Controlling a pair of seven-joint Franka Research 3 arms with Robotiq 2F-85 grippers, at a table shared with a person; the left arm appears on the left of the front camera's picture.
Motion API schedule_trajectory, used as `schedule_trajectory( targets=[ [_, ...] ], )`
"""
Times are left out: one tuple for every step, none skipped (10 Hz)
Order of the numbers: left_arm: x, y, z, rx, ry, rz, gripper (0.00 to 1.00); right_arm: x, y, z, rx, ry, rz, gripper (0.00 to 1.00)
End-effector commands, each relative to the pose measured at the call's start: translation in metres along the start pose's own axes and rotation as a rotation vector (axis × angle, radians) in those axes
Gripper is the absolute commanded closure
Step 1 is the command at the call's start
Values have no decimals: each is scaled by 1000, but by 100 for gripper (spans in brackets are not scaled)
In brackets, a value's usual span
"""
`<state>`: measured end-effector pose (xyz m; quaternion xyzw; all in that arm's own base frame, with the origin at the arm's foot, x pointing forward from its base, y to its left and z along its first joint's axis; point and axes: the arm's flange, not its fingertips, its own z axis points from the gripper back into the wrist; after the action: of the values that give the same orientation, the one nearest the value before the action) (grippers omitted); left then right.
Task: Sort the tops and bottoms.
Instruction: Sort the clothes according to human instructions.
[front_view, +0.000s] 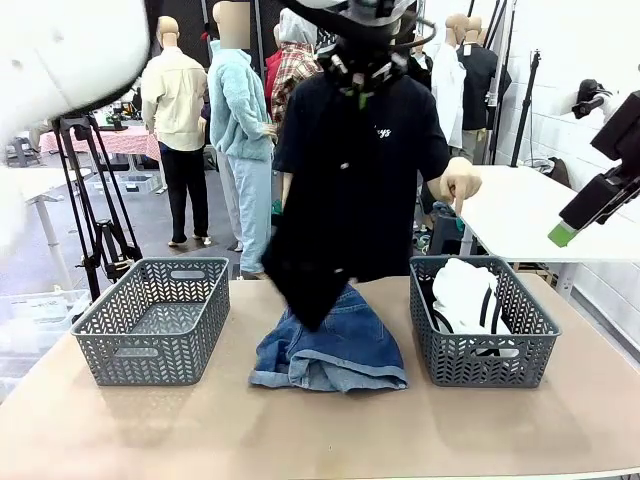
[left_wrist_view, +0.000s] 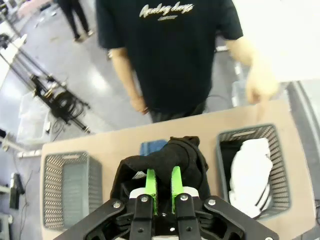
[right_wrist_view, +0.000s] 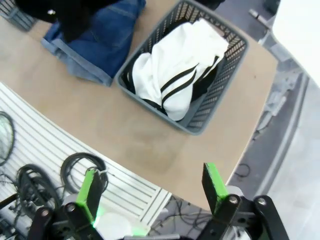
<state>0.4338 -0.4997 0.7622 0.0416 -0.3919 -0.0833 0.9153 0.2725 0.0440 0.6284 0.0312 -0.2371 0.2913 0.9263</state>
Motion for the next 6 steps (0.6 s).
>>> schedule_trajectory(
  targets=[
    [84, -29, 6, -109, -49, 43, 100, -1, 0, 0, -3, 12, -2, 0],
    [93, -32, 11, -133, -73, 67, 100, -1, 0, 0, -3, 12, -2, 0],
    [89, -25, 15, -24, -81, 39, 100, -1, 0, 0, -3, 12, -2, 0],
    [20, -8, 6, -92, -65, 40, 100, -1, 0, 0, -3, 12, -2, 0],
    [20, -8, 6, -92, -65, 40, 100, -1, 0, 0, -3, 12, -2, 0],
    [20, -8, 6, -92, -65, 40, 100, -1, 0, 0, -3, 12, -2, 0]
  ],
)
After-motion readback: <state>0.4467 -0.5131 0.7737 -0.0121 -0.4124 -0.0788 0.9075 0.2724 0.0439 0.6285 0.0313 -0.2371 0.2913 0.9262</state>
